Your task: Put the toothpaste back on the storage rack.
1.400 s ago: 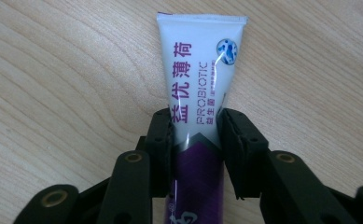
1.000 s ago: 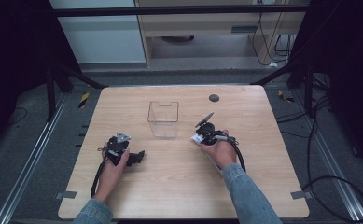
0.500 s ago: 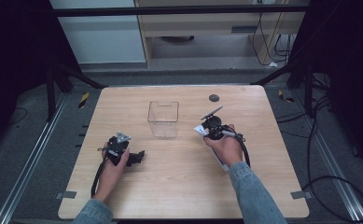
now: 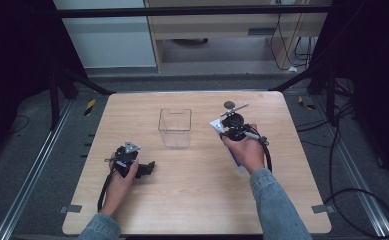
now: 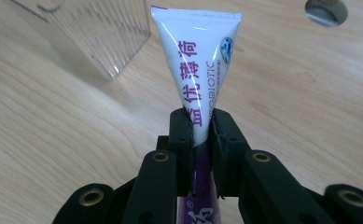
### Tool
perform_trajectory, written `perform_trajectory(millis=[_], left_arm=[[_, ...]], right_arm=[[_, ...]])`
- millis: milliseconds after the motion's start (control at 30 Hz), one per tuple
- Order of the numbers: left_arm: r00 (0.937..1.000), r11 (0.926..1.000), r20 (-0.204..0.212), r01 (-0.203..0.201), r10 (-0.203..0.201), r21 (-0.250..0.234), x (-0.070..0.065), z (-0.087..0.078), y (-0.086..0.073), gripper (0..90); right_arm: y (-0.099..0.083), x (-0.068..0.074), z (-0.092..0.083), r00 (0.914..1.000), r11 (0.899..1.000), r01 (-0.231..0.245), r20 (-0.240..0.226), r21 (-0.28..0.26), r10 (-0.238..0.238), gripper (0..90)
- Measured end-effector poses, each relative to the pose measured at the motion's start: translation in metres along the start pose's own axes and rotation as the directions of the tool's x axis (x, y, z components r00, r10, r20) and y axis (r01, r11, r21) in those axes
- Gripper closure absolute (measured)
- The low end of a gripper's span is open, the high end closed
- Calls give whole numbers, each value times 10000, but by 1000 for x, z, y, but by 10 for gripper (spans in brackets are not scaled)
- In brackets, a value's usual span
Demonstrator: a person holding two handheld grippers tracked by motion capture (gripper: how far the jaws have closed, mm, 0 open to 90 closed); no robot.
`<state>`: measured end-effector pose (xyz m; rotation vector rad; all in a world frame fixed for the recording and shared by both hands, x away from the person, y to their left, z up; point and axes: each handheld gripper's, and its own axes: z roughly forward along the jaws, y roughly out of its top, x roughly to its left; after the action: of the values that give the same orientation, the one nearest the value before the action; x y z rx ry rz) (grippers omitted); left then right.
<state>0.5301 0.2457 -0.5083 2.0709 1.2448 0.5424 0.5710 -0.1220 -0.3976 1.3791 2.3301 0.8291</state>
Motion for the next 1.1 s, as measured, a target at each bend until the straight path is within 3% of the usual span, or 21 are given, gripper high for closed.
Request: perform_trajectory(millis=[400, 567, 933, 1100], left_arm=[[10000, 10000, -3, 7, -7, 0, 0, 0, 0, 0], [10000, 10000, -3, -9, 9, 3, 0, 0, 0, 0], [10000, 10000, -4, -19, 19, 4, 0, 0, 0, 0], [10000, 10000, -3, -7, 7, 4, 0, 0, 0, 0]], right_arm=[[9, -6, -10, 9992, 9907, -392, -76, -1300, 385, 798], [15, -5, -17, 9985, 9805, -544, -147, -1890, 526, 799], [27, -4, -23, 9976, 9637, -694, -227, -2579, 658, 800], [33, -1, -27, 9973, 9510, -721, -314, -3008, 656, 800]])
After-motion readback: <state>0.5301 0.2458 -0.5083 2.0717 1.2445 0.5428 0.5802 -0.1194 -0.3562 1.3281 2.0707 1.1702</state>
